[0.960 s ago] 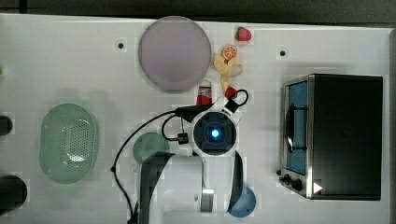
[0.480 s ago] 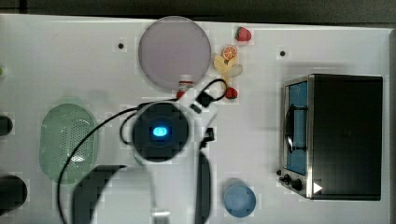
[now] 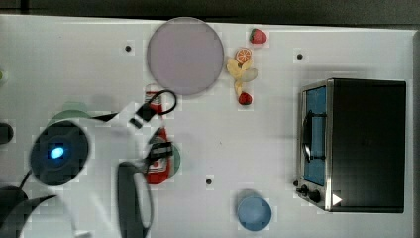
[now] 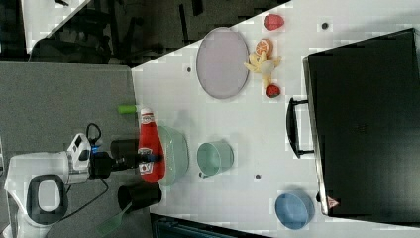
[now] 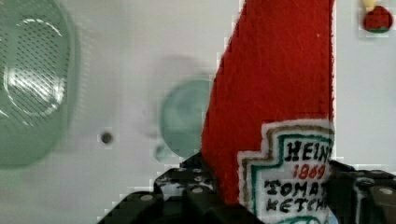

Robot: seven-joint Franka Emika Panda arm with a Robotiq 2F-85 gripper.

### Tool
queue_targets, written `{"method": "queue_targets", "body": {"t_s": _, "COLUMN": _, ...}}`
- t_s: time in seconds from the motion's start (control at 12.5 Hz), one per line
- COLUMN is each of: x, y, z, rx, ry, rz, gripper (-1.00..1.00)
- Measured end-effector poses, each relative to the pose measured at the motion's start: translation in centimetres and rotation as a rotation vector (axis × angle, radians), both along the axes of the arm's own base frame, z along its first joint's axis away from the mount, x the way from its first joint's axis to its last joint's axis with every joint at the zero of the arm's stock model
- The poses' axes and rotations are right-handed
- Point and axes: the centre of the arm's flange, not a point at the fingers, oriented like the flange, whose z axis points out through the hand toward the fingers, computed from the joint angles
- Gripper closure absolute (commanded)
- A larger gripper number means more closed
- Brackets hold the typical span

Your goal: Pick Ketchup from the table and place it in strainer.

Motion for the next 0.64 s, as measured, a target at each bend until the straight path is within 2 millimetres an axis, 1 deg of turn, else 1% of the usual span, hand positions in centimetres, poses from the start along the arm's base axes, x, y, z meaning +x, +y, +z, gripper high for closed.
{"method": "queue_targets", "body": {"t_s": 0.16, "x": -0.4, "y": 4.6, "z": -1.1, "rx": 0.020, "ry": -0.057, "rz": 0.000, "gripper": -0.26}}
{"method": "queue_targets", "body": {"t_s": 0.32, "x": -1.4, "y": 9.4, "z": -3.0, "rx": 0.060, "ry": -0.084, "rz": -0.012, "gripper": -0.26}}
{"method": "queue_targets", "body": {"t_s": 0.48, "x": -2.7, "y": 14.0, "z": -5.6, "rx": 0.111, "ry": -0.069, "rz": -0.055, "gripper": -0.26}}
{"method": "queue_targets", "body": {"t_s": 0.64, "x": -4.1, "y": 17.5, "z": -8.5, "rx": 0.172, "ry": -0.051, "rz": -0.105, "gripper": -0.26}}
